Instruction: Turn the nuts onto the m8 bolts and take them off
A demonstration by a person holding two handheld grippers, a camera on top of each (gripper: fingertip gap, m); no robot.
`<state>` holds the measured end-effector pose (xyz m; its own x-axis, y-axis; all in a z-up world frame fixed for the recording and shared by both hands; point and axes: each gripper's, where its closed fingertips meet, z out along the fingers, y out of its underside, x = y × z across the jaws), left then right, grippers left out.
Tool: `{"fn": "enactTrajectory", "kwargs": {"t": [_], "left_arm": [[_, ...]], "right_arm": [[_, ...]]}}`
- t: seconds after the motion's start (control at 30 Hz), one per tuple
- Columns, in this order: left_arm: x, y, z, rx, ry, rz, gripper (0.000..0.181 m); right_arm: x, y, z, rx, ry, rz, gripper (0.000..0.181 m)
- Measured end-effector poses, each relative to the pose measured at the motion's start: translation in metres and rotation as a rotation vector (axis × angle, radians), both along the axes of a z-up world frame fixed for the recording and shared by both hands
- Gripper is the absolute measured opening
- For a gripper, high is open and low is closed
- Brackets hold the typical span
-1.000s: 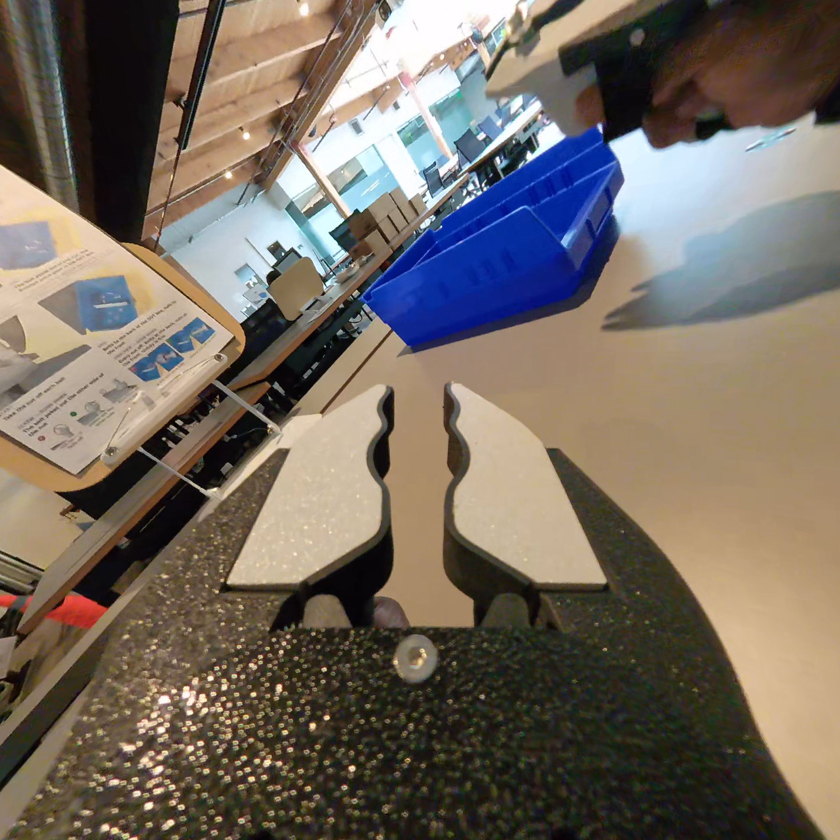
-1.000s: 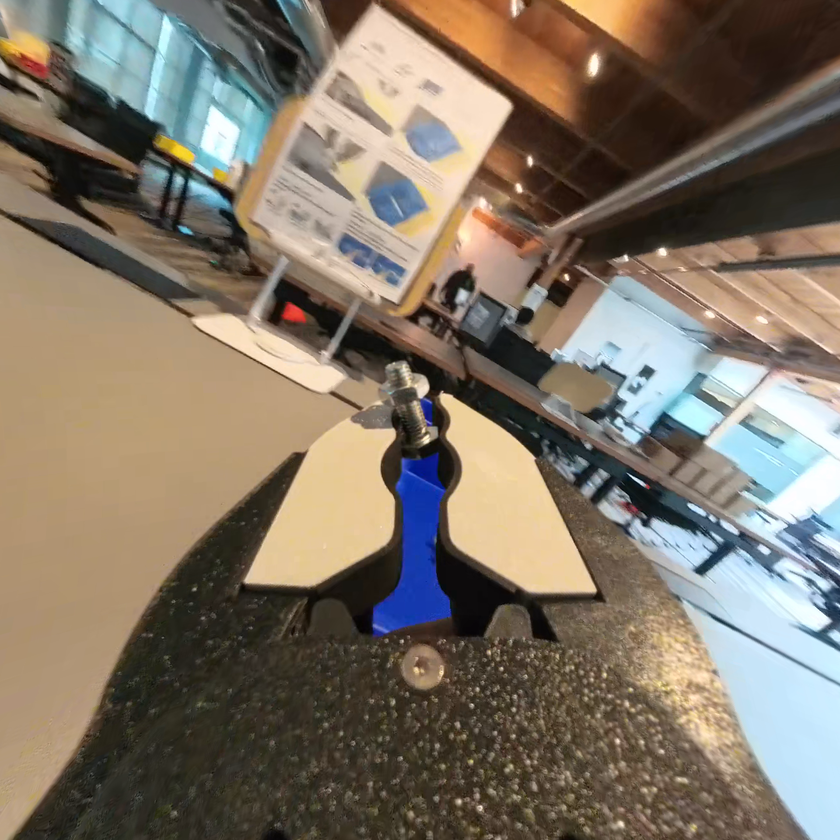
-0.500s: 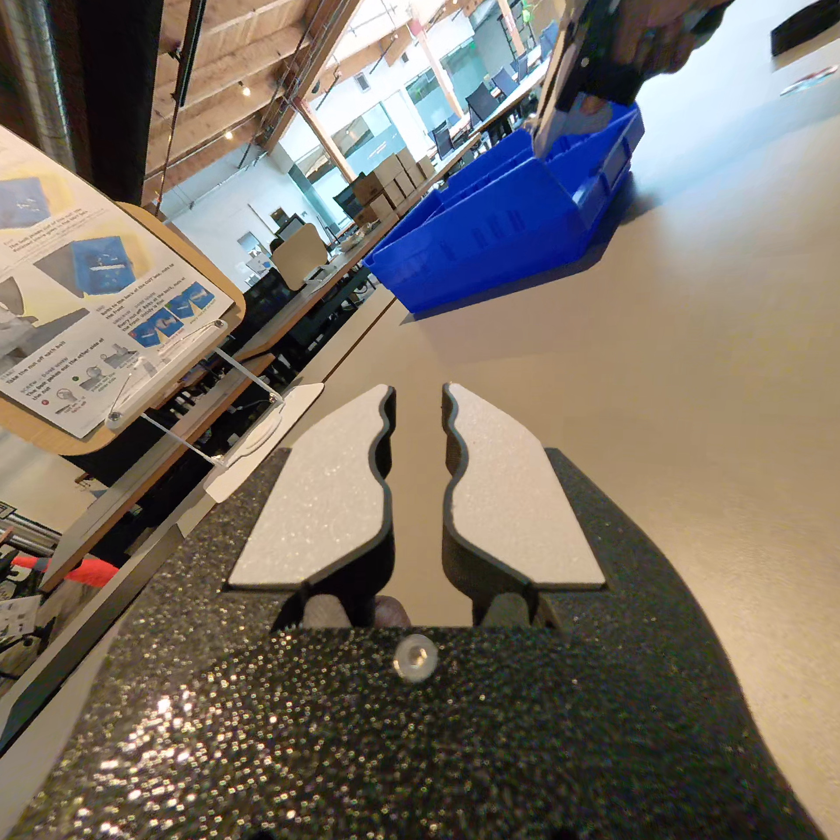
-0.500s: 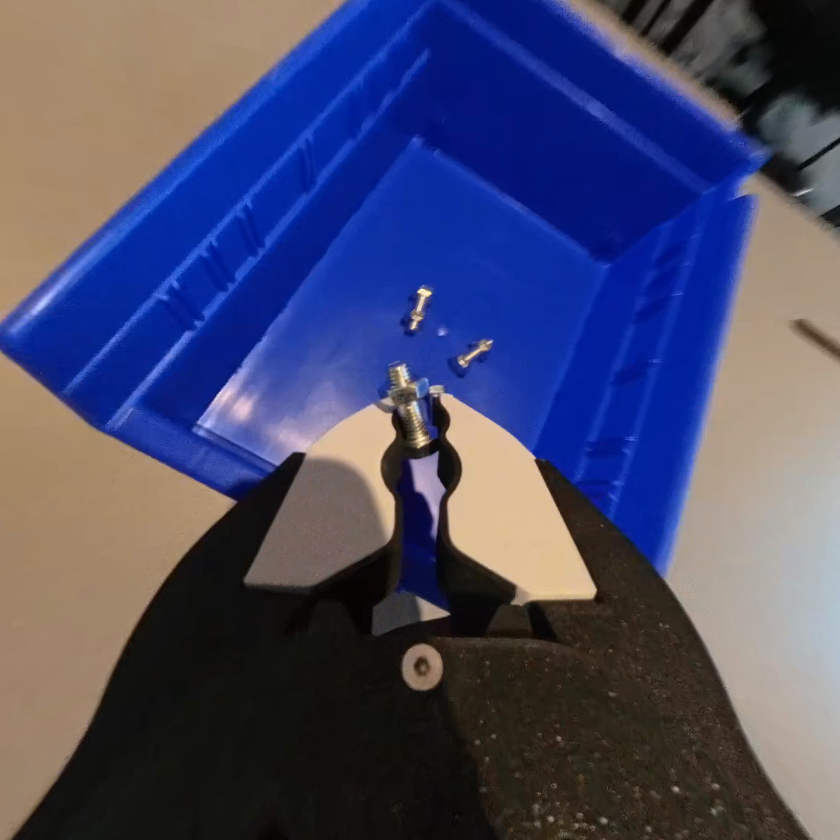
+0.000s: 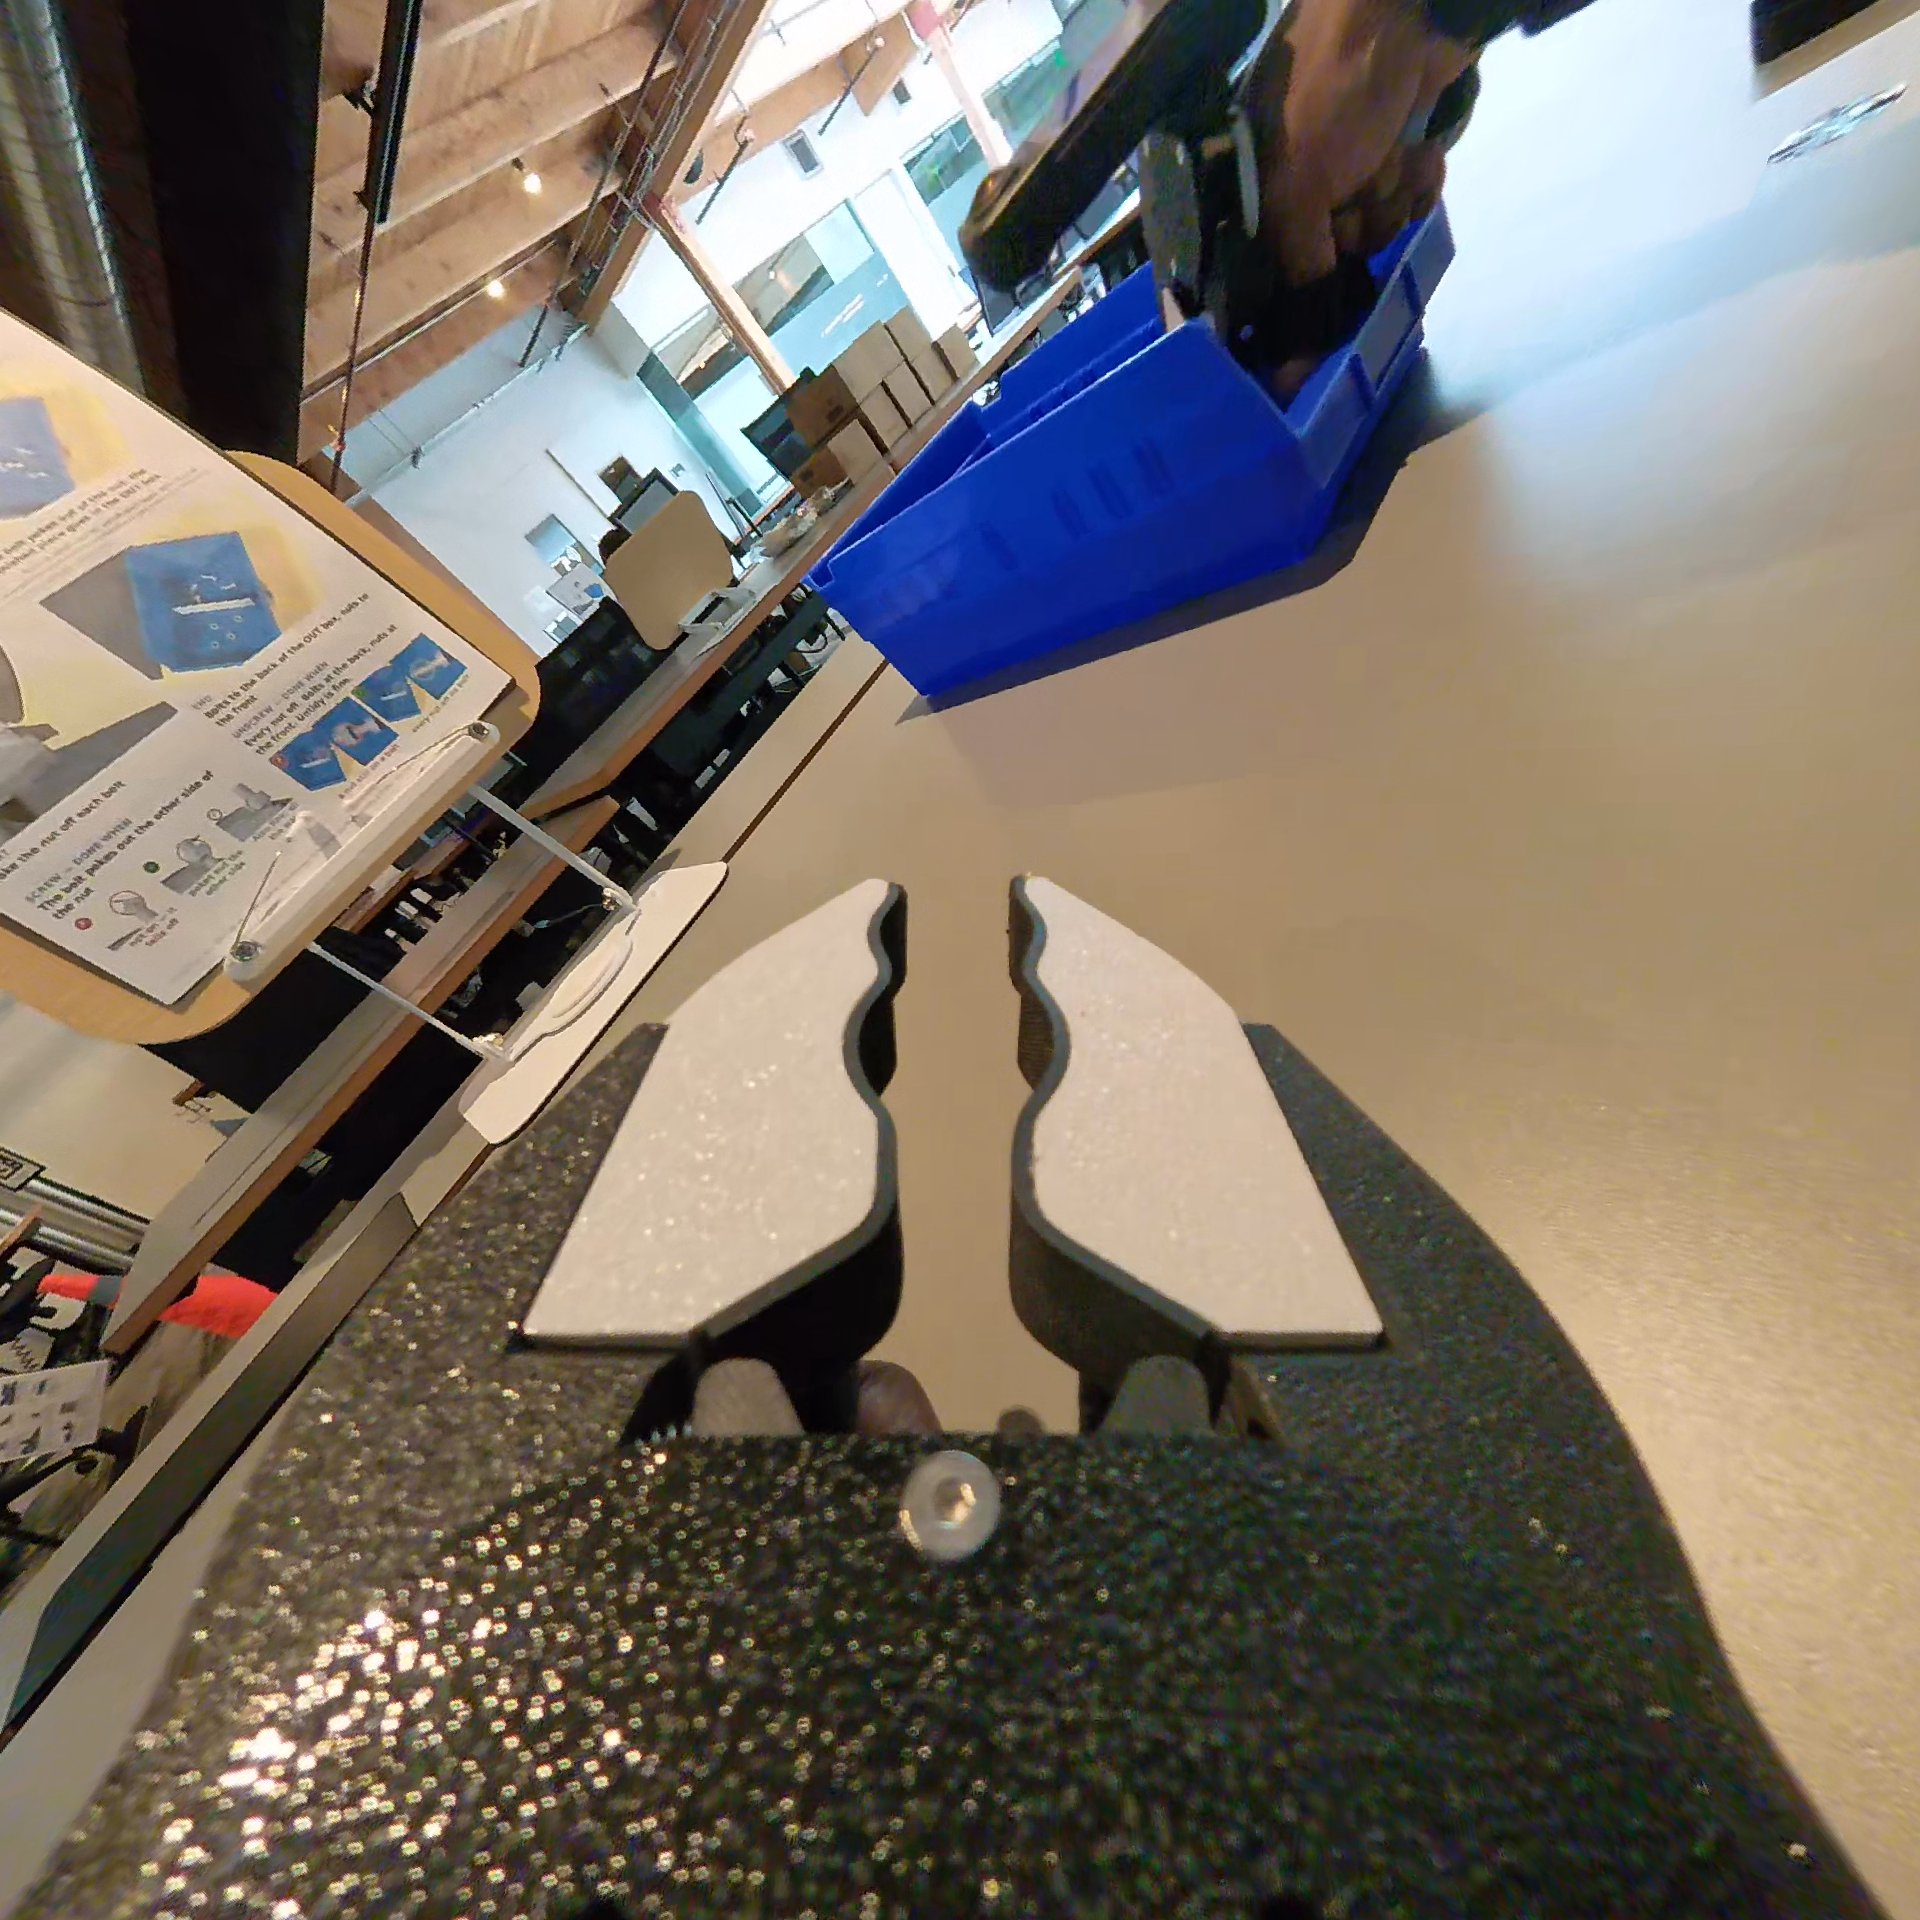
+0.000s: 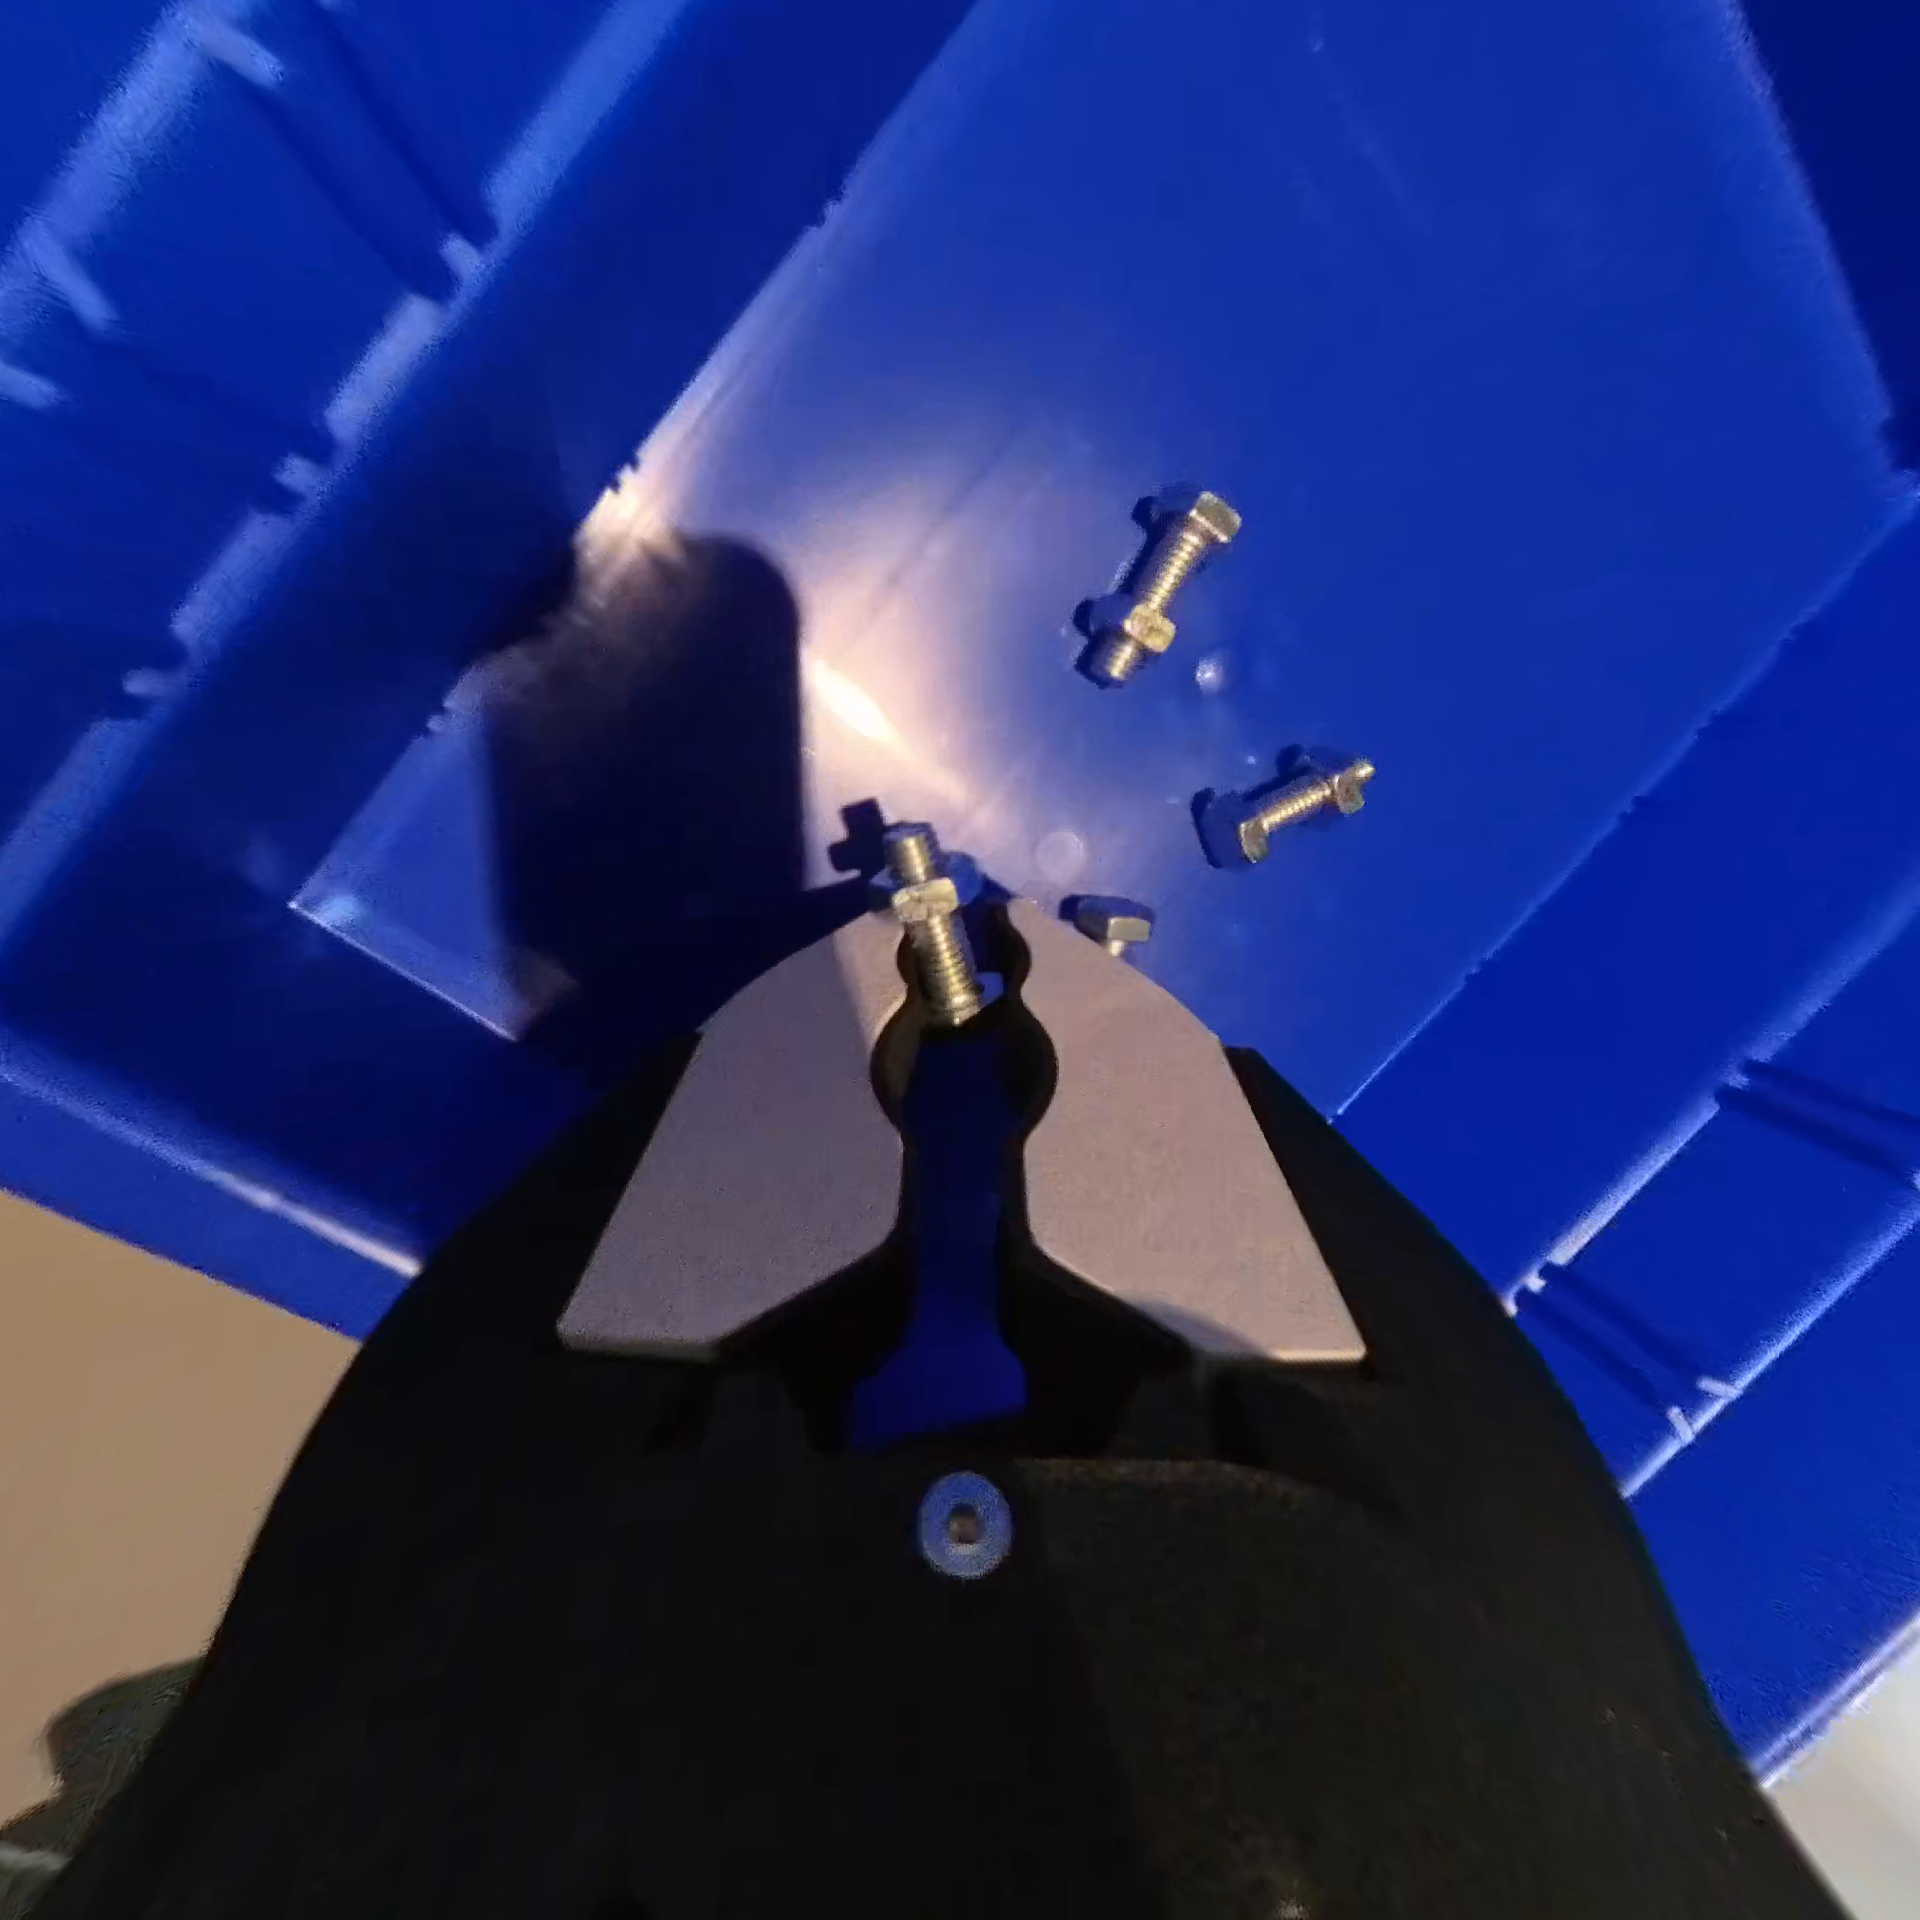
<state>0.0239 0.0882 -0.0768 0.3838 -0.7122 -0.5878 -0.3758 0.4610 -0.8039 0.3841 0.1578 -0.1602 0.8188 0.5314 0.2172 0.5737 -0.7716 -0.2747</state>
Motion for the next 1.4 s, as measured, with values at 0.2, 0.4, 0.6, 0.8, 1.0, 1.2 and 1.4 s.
{"fn": "enactTrajectory", "kwargs": {"t": [0.2,0.4,0.6,0.8,1.0,1.2,1.4], "left_arm": [[0.0,0.0,0.0,-0.001,0.001,-0.001,0.018],[0.0,0.0,0.0,0.001,0.001,0.001,0.017],[-0.002,0.001,0.002,0.001,-0.009,0.007,0.017],[-0.002,0.001,0.002,0.002,-0.013,0.009,0.017],[-0.003,0.002,0.002,0.005,-0.015,0.018,0.017],[-0.007,0.006,0.002,0.021,-0.01,0.045,0.016],[-0.01,0.008,0.005,0.051,-0.012,0.075,0.016]], "right_arm": [[-0.001,0.005,-0.001,-0.027,0.007,-0.006,0.011],[0.002,0.009,0.006,0.018,0.014,-0.024,0.018],[0.009,0.017,0.05,0.234,0.095,-0.124,0.025],[0.008,0.009,0.114,0.574,0.325,-0.254,0.025],[-0.014,-0.011,0.112,0.684,0.473,-0.254,0.028],[-0.026,-0.026,0.108,0.862,0.515,-0.248,0.032],[-0.024,-0.054,0.102,1.039,0.571,-0.36,0.039]]}}
